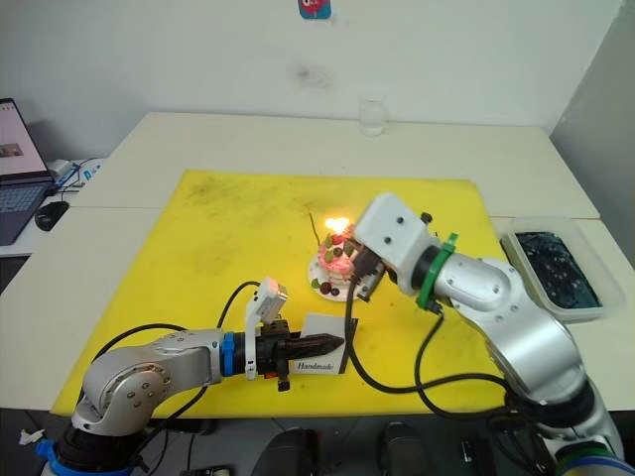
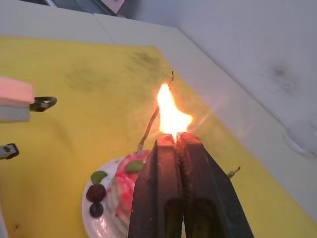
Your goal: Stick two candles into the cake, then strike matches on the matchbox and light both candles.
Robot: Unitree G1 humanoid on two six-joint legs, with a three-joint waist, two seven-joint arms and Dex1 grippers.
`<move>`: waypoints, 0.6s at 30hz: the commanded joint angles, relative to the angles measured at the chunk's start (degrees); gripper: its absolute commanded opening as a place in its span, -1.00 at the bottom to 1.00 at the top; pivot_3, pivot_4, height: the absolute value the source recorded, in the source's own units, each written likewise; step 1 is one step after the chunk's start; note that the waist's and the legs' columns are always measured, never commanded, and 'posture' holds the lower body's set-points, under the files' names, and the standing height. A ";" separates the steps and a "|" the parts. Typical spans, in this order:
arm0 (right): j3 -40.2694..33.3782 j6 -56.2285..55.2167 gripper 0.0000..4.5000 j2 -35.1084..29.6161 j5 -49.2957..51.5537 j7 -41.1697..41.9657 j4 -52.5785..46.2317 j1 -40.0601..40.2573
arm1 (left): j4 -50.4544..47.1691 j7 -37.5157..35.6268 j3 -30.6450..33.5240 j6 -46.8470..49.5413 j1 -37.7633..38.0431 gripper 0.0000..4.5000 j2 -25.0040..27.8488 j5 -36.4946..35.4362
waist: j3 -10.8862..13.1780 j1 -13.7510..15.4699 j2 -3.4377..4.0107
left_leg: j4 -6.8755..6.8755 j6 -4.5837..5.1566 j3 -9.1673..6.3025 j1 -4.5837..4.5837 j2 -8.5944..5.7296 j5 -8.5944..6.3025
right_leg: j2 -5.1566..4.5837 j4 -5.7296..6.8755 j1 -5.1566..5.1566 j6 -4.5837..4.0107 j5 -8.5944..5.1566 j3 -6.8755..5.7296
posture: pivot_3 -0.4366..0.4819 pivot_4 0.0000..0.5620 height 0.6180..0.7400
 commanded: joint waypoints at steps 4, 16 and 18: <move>4.13 -5.83 -0.98 5.21 -5.13 -2.23 6.26 -3.76 | -1.91 0.57 0.07 -1.05 -0.45 -1.00 -1.09 0.12 | 0.00 0.00 0.00 | 0.00 0.00 0.01 -0.05 0.00 0.00 | 0.00 -0.01 -0.03 0.00 0.00 0.01 | -0.05 -0.47 1.00; 4.37 -9.27 -0.98 8.11 -7.78 -0.72 9.17 -3.45 | -2.08 0.90 0.05 -1.46 -0.29 -1.00 -1.73 0.31 | 0.00 0.01 0.00 | 0.02 0.00 0.00 -0.04 0.02 0.00 | -0.02 0.02 -0.03 0.01 0.02 0.00 | -0.05 -0.47 1.00; 4.08 -9.27 -0.98 8.17 -7.85 -0.46 9.19 -3.60 | -2.07 0.88 -0.02 -1.59 -0.28 -1.00 -1.75 0.34 | 0.00 0.00 0.00 | 0.02 0.00 0.00 -0.03 0.02 0.00 | -0.02 0.02 -0.03 0.01 0.02 0.00 | -0.05 -0.47 1.00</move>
